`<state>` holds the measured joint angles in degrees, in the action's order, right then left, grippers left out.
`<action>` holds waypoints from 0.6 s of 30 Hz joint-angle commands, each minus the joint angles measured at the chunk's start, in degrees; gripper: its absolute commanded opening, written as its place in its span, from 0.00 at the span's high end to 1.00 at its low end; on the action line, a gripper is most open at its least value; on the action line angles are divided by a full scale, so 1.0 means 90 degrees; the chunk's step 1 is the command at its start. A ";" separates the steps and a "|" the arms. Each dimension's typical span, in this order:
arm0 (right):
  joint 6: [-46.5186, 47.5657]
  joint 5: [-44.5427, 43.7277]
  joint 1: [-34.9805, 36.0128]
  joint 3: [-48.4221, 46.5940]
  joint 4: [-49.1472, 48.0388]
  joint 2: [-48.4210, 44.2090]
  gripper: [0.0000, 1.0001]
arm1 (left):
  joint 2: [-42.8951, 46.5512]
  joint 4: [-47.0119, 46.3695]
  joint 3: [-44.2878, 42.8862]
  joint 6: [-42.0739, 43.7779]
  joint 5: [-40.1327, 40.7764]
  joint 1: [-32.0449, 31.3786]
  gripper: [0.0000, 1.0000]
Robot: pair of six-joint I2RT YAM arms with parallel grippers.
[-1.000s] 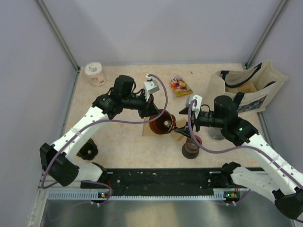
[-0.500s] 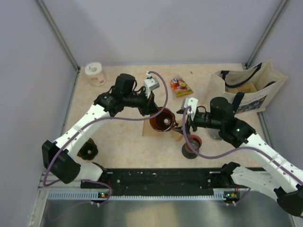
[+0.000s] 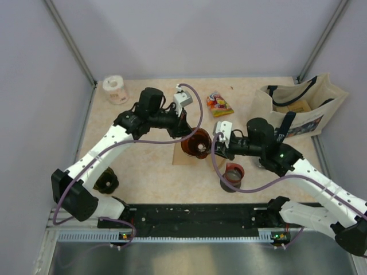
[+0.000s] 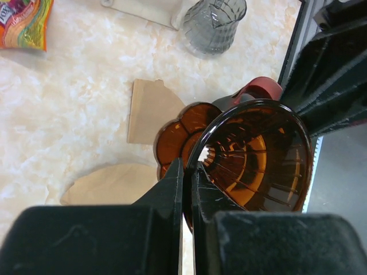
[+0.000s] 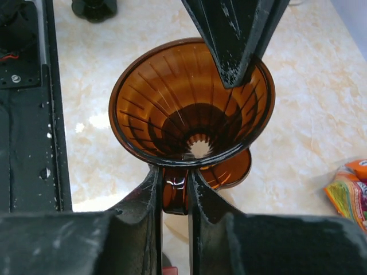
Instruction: Place the coffee filter in the dripper
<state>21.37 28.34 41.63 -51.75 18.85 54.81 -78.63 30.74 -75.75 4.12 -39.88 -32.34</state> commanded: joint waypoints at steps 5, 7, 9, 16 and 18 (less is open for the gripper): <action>-0.1345 -0.1882 0.0053 0.0183 -0.0766 -0.0493 1.00 | 0.0240 -0.0417 -0.0236 -0.0428 0.0211 -0.0089 0.01; -0.1980 -0.3065 0.0053 0.0261 -0.0728 -0.0805 1.00 | 0.0406 -0.0602 -0.0178 -0.0730 0.0465 -0.0098 0.01; -0.2818 -0.3963 0.0053 0.0310 -0.0592 -0.1117 1.00 | 0.0611 -0.0827 -0.0051 -0.1022 0.0738 -0.0089 0.01; -0.4608 -0.4924 0.0053 0.0242 0.0900 -0.2250 1.00 | 0.1547 -0.1725 0.0992 -0.1746 0.1920 -0.0079 0.01; -0.5028 -0.5412 0.0053 0.0115 0.1514 -0.2407 1.00 | 0.1763 -0.1979 0.1383 -0.1883 0.2125 -0.0079 0.01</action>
<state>-12.25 -9.76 41.85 -47.99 24.14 36.32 -67.09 20.49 -68.77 -8.56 -27.03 -33.04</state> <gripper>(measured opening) 0.156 0.990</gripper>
